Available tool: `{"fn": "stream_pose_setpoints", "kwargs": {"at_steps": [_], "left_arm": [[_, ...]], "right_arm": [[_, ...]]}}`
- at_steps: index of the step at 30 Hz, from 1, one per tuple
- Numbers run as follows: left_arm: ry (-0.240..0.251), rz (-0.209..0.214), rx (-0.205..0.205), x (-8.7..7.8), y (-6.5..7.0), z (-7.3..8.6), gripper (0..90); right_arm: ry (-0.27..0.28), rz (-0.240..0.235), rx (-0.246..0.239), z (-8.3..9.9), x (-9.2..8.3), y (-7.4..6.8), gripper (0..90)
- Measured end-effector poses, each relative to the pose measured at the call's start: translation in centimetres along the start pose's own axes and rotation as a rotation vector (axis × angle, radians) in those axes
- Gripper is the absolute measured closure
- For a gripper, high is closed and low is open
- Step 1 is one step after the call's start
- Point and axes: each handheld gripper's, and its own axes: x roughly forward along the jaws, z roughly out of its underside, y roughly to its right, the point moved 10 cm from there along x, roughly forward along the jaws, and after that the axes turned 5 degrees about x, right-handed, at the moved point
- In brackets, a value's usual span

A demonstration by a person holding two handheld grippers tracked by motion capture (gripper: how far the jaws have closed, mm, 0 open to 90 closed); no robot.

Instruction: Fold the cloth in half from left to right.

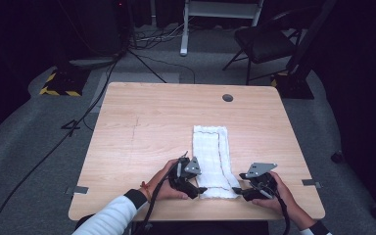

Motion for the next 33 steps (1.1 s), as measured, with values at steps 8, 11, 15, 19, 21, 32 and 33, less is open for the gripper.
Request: {"fn": "stream_pose_setpoints", "kwargs": {"at_steps": [8, 11, 15, 19, 21, 32, 33], "left_arm": [[0.043, -0.161, -0.085, -1.8, -6.5, -1.1, 22.2], [0.033, -0.216, -0.122, -1.4, -9.7, -1.8, 22.4], [0.019, -0.263, -0.179, 0.0, -13.6, -2.3, 22.5], [-0.002, -0.299, -0.221, 1.5, -16.7, -2.6, 22.4], [-0.009, -0.318, -0.249, 2.1, -18.0, -2.6, 22.5], [0.011, -0.298, -0.342, 4.1, -20.3, -2.0, 23.3], [0.005, -0.289, -0.346, 4.2, -20.1, -2.0, 23.3]], "right_arm": [[0.099, 0.054, 0.054, -3.6, -0.9, 3.7, 41.3], [0.104, 0.080, 0.064, -5.4, 0.2, 5.8, 42.0], [0.103, 0.129, 0.065, -7.7, 2.1, 8.5, 42.6], [0.116, 0.136, 0.109, -9.9, 4.2, 10.7, 43.1], [0.119, 0.138, 0.132, -10.7, 5.3, 11.7, 43.4], [0.079, 0.147, 0.275, -11.9, 9.0, 15.6, 43.8], [0.073, 0.146, 0.273, -11.9, 9.2, 15.7, 43.9]]}}
